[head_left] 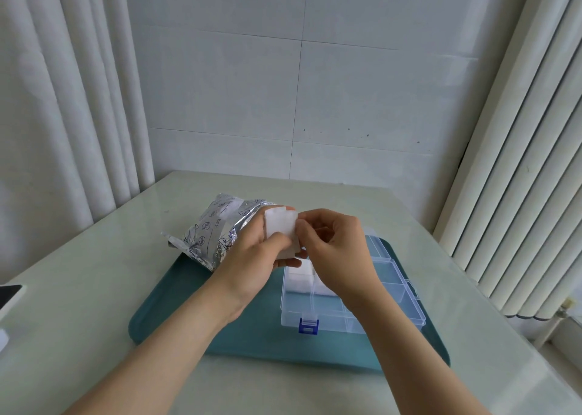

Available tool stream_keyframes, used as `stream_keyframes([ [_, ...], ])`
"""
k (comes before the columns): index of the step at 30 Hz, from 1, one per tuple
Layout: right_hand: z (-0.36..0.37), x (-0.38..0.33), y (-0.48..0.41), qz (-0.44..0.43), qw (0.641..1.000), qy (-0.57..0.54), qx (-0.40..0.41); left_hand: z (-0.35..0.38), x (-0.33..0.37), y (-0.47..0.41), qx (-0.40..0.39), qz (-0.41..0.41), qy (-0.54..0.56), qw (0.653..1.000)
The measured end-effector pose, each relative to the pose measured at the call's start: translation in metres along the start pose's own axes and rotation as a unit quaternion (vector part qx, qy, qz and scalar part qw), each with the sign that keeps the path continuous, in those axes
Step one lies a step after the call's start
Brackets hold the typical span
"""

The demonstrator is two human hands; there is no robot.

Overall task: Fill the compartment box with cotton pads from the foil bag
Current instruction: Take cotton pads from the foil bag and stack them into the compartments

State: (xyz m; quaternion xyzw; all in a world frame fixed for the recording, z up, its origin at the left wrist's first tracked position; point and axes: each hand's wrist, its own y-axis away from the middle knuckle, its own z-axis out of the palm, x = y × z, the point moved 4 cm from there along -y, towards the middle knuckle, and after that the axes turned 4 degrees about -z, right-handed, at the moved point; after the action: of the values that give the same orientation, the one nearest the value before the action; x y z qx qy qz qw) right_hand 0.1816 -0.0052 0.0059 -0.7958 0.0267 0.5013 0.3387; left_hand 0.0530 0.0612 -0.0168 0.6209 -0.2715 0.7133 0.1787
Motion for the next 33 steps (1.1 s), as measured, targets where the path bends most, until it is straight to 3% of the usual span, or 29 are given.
stream_keyframes([
  [5,-0.001,-0.002,0.001,0.014,0.998,-0.034,-0.041,0.001,0.003,0.002,-0.026,0.011,-0.006,1.000],
  [12,-0.005,-0.008,0.003,-0.013,0.989,0.002,-0.146,0.006,-0.004,0.002,-0.049,-0.003,-0.025,0.998],
  [14,-0.019,-0.005,-0.004,-0.002,0.995,-0.011,-0.102,0.009,-0.004,0.005,-0.019,0.022,-0.049,0.998],
  [16,-0.037,0.003,-0.013,0.040,0.999,-0.027,-0.024,0.010,-0.003,0.010,0.060,0.078,-0.120,0.988],
  [19,-0.064,0.023,-0.021,0.116,0.992,0.032,0.026,0.016,-0.005,0.016,0.109,0.169,-0.244,0.949],
  [23,-0.092,0.045,-0.014,0.141,0.976,0.164,0.028,0.034,-0.016,0.020,0.016,0.250,-0.405,0.879],
  [27,-0.116,0.049,0.000,0.123,0.956,0.262,0.056,0.056,-0.026,0.026,-0.076,0.242,-0.512,0.820],
  [33,-0.118,0.052,0.005,0.081,0.940,0.329,0.026,0.073,-0.031,0.026,-0.126,0.201,-0.630,0.739],
])
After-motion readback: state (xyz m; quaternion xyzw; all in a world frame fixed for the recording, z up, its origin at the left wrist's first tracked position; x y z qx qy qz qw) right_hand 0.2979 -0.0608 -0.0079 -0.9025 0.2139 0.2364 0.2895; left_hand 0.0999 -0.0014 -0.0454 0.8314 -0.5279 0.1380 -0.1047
